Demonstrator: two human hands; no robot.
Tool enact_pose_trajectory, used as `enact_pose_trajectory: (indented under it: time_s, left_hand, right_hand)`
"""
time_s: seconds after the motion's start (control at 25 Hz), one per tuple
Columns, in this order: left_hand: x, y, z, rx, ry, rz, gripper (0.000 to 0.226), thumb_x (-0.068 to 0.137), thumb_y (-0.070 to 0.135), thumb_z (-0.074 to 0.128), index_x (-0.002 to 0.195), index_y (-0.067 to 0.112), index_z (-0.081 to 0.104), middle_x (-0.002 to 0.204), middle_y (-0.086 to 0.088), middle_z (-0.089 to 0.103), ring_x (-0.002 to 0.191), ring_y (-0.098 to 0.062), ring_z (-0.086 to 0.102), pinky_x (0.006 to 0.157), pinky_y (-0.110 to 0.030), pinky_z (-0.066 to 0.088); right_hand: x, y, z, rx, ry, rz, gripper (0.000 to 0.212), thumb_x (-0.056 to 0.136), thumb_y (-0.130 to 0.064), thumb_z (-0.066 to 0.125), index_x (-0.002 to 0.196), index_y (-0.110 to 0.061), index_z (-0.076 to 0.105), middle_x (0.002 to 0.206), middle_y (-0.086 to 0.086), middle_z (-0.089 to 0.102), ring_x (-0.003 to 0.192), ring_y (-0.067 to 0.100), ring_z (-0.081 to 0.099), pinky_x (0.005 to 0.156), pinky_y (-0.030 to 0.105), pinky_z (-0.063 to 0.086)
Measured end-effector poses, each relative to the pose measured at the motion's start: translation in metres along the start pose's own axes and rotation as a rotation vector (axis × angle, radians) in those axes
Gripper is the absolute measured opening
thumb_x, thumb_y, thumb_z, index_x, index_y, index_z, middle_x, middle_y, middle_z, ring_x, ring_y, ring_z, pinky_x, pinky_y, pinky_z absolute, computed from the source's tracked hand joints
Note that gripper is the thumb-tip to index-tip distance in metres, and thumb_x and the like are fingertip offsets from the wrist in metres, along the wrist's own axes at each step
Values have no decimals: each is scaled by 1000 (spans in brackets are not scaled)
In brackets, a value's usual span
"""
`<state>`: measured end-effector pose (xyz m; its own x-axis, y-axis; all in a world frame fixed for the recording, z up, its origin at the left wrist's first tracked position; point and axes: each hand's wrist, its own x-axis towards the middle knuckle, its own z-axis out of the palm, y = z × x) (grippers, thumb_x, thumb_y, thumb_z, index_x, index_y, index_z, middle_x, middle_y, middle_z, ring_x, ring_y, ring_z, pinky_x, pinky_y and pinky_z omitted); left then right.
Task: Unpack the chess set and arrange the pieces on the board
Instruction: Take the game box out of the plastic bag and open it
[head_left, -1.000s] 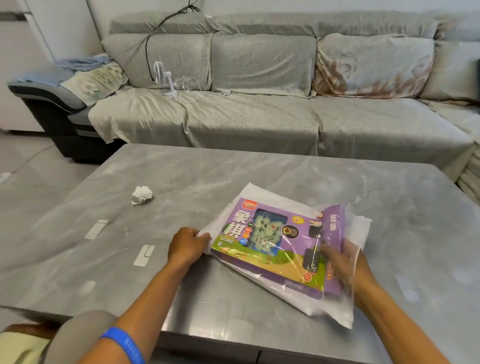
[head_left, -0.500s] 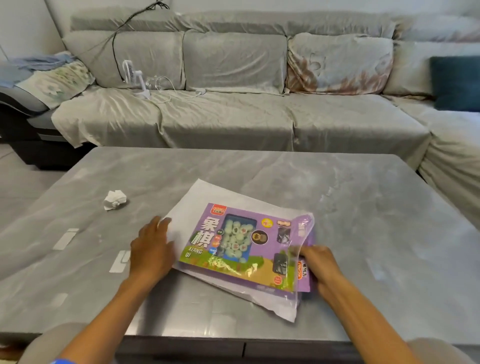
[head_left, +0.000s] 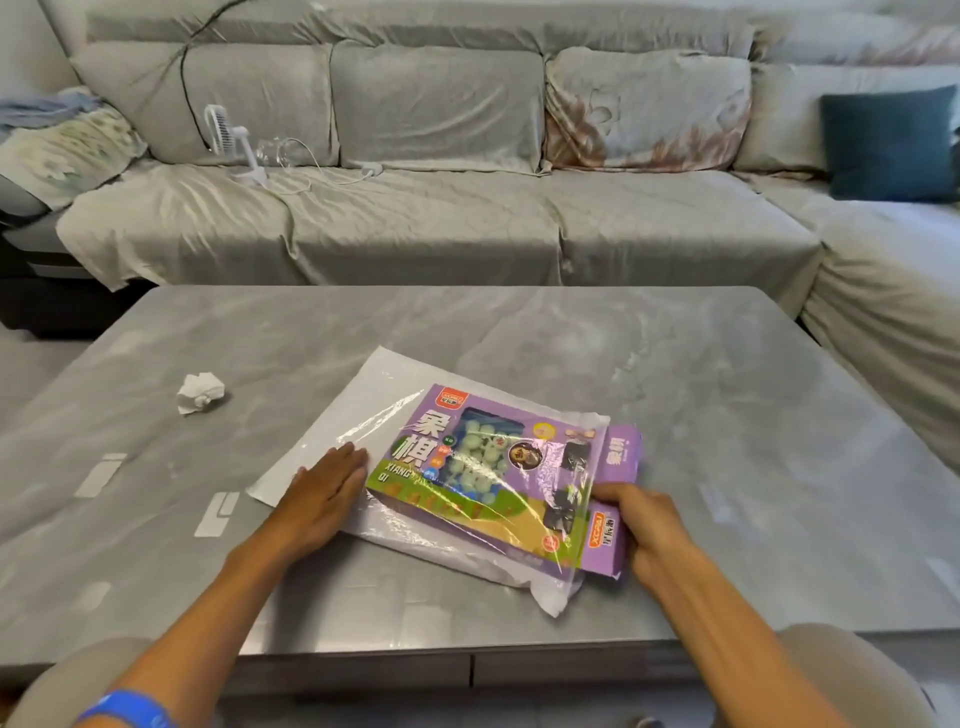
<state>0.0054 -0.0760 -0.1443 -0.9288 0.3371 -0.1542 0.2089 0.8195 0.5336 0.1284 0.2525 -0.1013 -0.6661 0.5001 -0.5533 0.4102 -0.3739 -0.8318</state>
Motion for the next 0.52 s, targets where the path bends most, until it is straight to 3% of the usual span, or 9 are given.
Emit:
enact_pose_trajectory:
  time_s: [0.12,0.28,0.4,0.52]
  left_hand:
    - [-1,-7,5,11,-21,-7,46,104,35,22,149,30,28,159,8,13,147,-9,3,117,-36,-5]
    - [-1,-7,9,-15,12,-9,45,104,31,21,149,30,27,159,10,13,147,-8,2,116,-33,-6]
    - [-1,-9,12,-70,47,5,42,105,28,24,146,29,32,157,11,17,143,-1,5,115,-31,-7]
    - [-1,-10,10,-210,69,3,39,105,24,28,144,27,36,154,9,25,137,4,11,116,-31,-5]
  right_hand:
    - [3,-16,15,67,-30,-43,18,77,-4,71,94,-2,65,80,19,72,70,32,69,68,43,59]
    - [6,-41,25,148,-107,-69,15,80,-5,69,94,-4,65,79,16,71,66,28,67,73,45,57]
    - [6,-41,28,182,-181,-50,13,84,-6,66,97,-3,65,87,19,72,74,31,67,82,52,55]
    - [7,-26,39,107,-189,-32,17,84,-8,68,100,-1,66,88,21,73,73,32,70,74,50,58]
